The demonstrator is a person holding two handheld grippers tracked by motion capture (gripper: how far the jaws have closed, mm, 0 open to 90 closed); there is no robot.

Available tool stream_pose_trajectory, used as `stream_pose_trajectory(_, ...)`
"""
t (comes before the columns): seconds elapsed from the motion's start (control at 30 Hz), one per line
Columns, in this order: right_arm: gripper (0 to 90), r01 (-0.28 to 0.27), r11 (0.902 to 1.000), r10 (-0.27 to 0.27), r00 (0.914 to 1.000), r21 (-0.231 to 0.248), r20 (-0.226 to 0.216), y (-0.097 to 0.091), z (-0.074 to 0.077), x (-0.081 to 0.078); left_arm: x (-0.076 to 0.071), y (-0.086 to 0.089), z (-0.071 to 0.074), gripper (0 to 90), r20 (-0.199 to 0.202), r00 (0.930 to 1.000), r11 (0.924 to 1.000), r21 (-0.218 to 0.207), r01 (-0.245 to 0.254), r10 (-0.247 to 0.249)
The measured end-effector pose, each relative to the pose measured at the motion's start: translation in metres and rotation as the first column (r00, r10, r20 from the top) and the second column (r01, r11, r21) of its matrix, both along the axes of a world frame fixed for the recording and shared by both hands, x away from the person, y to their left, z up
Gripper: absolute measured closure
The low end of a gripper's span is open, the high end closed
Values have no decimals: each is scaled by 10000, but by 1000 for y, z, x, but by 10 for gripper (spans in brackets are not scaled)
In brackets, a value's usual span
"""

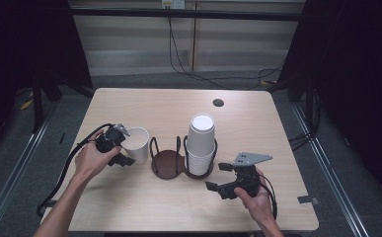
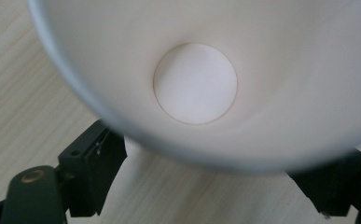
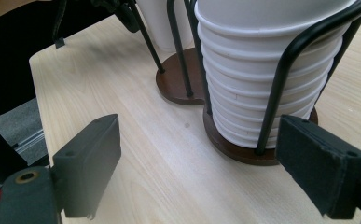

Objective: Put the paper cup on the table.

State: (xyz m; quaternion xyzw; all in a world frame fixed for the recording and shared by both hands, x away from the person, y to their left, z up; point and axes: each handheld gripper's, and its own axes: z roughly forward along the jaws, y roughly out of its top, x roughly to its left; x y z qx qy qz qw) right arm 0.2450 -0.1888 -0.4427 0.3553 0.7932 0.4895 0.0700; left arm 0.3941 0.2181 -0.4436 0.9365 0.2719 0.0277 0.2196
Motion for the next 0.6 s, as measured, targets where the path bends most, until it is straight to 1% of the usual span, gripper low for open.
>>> stream_pose_trajectory(0.03,147,18,10000,-18,10000,-22,4,0,0,0,0,0,0,177,0,10000,10000,0,0,0)
stream_pose_trajectory(0.07,146,38,10000,-38,10000,-57,23,0,0,0,-6,7,0,182,82,9998,9993,-326,-166,169)
stream_pose_trajectory(0.1,146,38,10000,-38,10000,-57,23,0,0,0,-6,7,0,183,82,9998,9993,-326,-166,169)
stream_pose_trajectory(0.13,147,54,10000,-54,10000,-21,23,0,0,0,-10,13,-1,183,228,9995,9979,-614,-225,239)
stream_pose_trajectory(0.17,147,85,10000,-85,10000,6,0,-1,0,0,-12,16,-1,183,192,9996,9976,-657,-204,217)
stream_pose_trajectory(0.2,147,117,9999,-117,9999,21,4,-2,0,0,-15,18,-2,183,237,9993,9973,-684,-271,288)
stream_pose_trajectory(0.23,146,129,9999,-129,9999,26,-1,-2,0,0,-18,21,-2,183,372,9989,9966,-782,-262,292)
stream_pose_trajectory(0.27,147,142,9999,-142,9999,43,-19,-2,0,0,-20,22,-1,184,392,9987,9952,-943,-273,311)
stream_pose_trajectory(0.33,147,154,9999,-154,9999,20,-7,-3,0,0,-26,26,0,184,649,9962,9884,-1439,-482,580)
stream_pose_trajectory(0.37,147,141,9999,-141,9999,35,23,-3,0,0,-29,28,1,186,732,9943,9837,-1676,-649,780)
stream_pose_trajectory(0.4,147,162,9999,-162,9999,48,-2,-3,0,0,-31,28,2,198,798,9935,9811,-1822,-649,806)
stream_pose_trajectory(0.43,147,145,9999,-145,9999,30,20,-3,0,0,-34,29,1,214,852,9918,9753,-2074,-758,952)
stream_pose_trajectory(0.47,147,151,9999,-151,9999,26,18,-3,0,0,-37,29,2,227,872,9911,9711,-2253,-788,1007)
stream_pose_trajectory(0.5,147,156,9999,-156,9999,33,-4,-3,0,0,-41,30,1,228,980,9890,9638,-2532,-831,1110)
stream_pose_trajectory(0.53,147,158,9999,-158,9999,36,-1,-3,0,0,-45,31,1,228,1088,9869,9587,-2712,-856,1189)
stream_pose_trajectory(0.57,146,145,9999,-145,9999,24,18,-3,0,0,-49,33,1,229,1281,9833,9539,-2871,-878,1291)
stream_pose_trajectory(0.6,147,150,9999,-150,9999,19,12,-3,0,0,-52,34,1,229,1226,9835,9500,-2986,-912,1330)
